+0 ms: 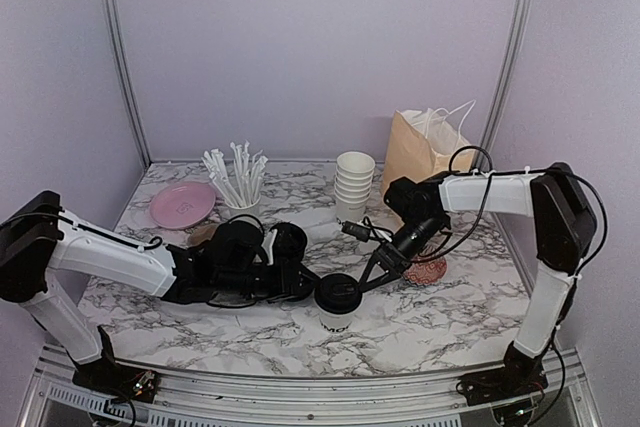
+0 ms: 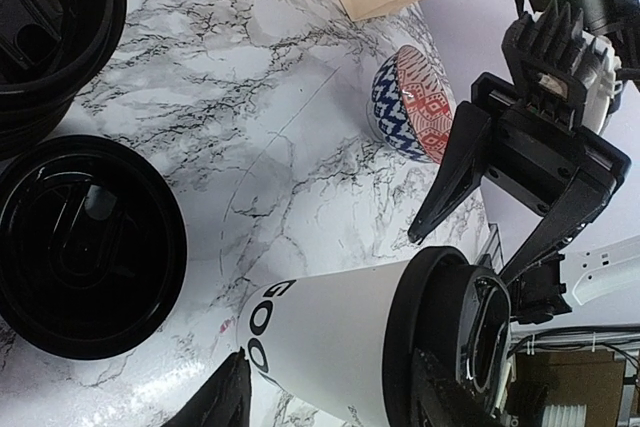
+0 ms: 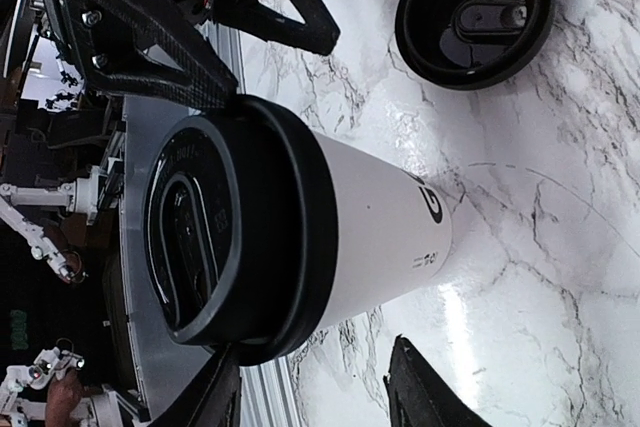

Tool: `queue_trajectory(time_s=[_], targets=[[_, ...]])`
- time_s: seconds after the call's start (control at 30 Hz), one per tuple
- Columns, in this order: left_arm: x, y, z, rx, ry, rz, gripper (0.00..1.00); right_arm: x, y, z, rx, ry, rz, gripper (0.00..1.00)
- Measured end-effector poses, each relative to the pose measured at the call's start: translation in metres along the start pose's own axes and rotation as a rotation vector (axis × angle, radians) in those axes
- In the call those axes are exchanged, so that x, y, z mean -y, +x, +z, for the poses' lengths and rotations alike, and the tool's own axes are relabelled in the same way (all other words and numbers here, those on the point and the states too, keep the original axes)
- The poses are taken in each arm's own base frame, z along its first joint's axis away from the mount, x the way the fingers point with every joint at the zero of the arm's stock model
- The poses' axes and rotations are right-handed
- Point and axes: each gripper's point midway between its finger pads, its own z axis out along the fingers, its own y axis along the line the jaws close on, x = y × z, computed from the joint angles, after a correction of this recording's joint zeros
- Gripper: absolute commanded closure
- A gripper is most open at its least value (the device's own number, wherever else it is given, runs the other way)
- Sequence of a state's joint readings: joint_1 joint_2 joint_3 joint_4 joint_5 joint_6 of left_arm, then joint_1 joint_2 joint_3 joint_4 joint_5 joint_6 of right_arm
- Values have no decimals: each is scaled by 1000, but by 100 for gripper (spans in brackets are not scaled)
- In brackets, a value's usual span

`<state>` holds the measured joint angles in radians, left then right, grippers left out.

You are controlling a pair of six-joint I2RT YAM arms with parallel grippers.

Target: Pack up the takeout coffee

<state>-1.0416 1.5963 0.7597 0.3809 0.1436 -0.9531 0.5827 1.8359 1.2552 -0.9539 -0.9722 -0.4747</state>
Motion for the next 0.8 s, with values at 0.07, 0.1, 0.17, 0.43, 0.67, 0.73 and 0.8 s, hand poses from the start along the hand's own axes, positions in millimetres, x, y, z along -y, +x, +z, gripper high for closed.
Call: queue_trajectory(time_s=[0.07, 0.1, 0.17, 0.43, 0.67, 0.73, 0.8], targets=[[-4, 1, 1, 6, -4, -3, 49, 2, -1, 1, -1, -7, 17, 58], [-5, 1, 1, 10, -4, -6, 50, 3, -1, 2, -1, -9, 25, 60], [-5, 0, 3, 23, 6, -7, 50, 2, -2, 3, 0, -17, 47, 63], [-8, -5, 6, 57, 11, 1, 48, 3, -2, 3, 2, -16, 91, 65], [3, -5, 2, 44, -12, 109, 33, 2, -4, -4, 2, 37, 28, 51], [11, -4, -2, 38, -6, 141, 29, -1, -7, -8, 8, 52, -1, 47], [22, -7, -9, 53, 8, 162, 26, -5, -10, -14, 19, 67, -33, 45]])
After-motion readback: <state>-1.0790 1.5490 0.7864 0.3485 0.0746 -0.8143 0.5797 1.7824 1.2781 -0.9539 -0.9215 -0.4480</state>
